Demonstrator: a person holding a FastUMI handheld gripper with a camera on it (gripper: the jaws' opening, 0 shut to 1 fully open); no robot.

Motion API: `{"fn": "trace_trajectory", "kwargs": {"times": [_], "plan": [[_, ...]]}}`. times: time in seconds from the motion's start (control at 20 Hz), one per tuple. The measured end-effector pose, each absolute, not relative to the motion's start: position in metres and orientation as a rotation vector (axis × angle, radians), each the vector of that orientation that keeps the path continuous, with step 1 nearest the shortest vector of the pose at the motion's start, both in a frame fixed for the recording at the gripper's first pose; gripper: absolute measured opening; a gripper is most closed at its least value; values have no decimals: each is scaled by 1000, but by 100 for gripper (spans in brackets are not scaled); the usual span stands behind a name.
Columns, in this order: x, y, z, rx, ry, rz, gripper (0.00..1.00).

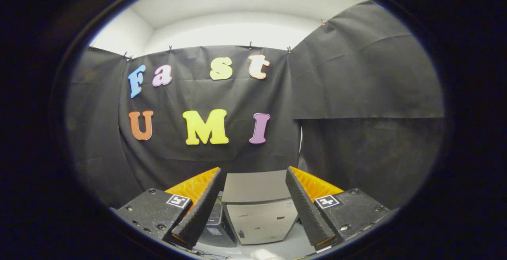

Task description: Put the clothes into the washing machine and then close the washing machine lid.

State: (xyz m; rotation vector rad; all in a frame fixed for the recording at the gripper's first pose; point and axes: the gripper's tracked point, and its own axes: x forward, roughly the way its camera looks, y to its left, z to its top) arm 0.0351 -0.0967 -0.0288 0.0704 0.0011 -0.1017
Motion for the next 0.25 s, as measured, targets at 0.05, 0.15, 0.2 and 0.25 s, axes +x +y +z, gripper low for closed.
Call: {"fn": "trace_trajectory", "kwargs": {"times": [0.05, 0.15, 0.2, 0.25], "plan": [[27, -102, -33, 69, 4, -94, 100], [13, -110, -43, 78, 15, -78, 100], [7, -114, -47, 83, 16, -67, 100], [4, -120, -50, 81, 18, -72, 100]]}}
